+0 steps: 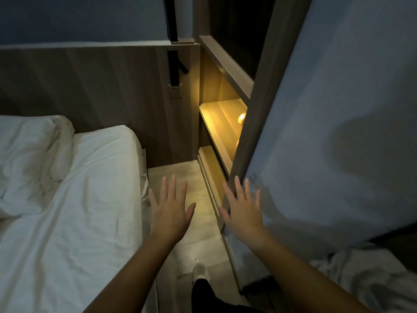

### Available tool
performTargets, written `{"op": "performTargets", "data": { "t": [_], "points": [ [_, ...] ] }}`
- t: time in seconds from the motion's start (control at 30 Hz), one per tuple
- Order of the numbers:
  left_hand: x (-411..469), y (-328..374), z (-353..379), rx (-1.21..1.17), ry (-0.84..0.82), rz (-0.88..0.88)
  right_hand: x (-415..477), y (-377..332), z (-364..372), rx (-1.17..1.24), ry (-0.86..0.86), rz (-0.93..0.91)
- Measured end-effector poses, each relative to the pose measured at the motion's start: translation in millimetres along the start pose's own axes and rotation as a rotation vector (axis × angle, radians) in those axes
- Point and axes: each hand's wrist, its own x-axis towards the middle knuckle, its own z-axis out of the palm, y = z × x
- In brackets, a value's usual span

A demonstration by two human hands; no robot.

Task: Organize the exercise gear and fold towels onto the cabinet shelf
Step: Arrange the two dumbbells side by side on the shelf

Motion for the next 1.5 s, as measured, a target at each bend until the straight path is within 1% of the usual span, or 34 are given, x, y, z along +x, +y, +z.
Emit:
{"op": "performTargets", "data": {
  "t": [0.13, 0.3, 0.47, 0.67, 0.83, 0.97, 1.13, 1.3, 1.5],
  "points": [
    [68.0, -16.1, 0.5, 0.0, -0.004, 0.021, 71.7, -3.8, -5.8, 0.051, -0.025, 0.034],
    [138.0, -35.4, 3.0, -0.023, -0.027, -0.018, 142.9, -15.2, -18.5, 0.1, -0.056, 0.066],
    [203.6, -47.4, 9.4, -0.032, -0.052, 0.045, 196.0, -27.0, -19.7, 0.086, -0.087, 0.078],
    [308.0, -67.0, 9.2, -0.062, -0.093, 0.236, 268.4, -36.6, -14.8, 0.075, -0.085, 0.144],
    [394.1, -85.8, 0.8, 0.001, -0.196, 0.488, 329.4, -50.4, -10.6, 0.1, -0.08, 0.332],
    [450.3, -95.9, -7.7, 0.093, -0.207, 0.651, 363.0, -62.2, -10.4, 0.102, -0.086, 0.459],
    [489.9, -96.7, -4.9, 0.119, -0.207, 0.763, 386.1, -66.2, -11.5, 0.103, -0.038, 0.558],
    [521.8, -92.5, 11.9, 0.123, -0.238, 0.821, 402.3, -56.6, -1.5, 0.091, -0.015, 0.622],
    [570.1, -81.7, 44.1, 0.118, -0.265, 0.997, 427.2, -50.7, 36.0, 0.084, 0.008, 0.789]
  ]
}}
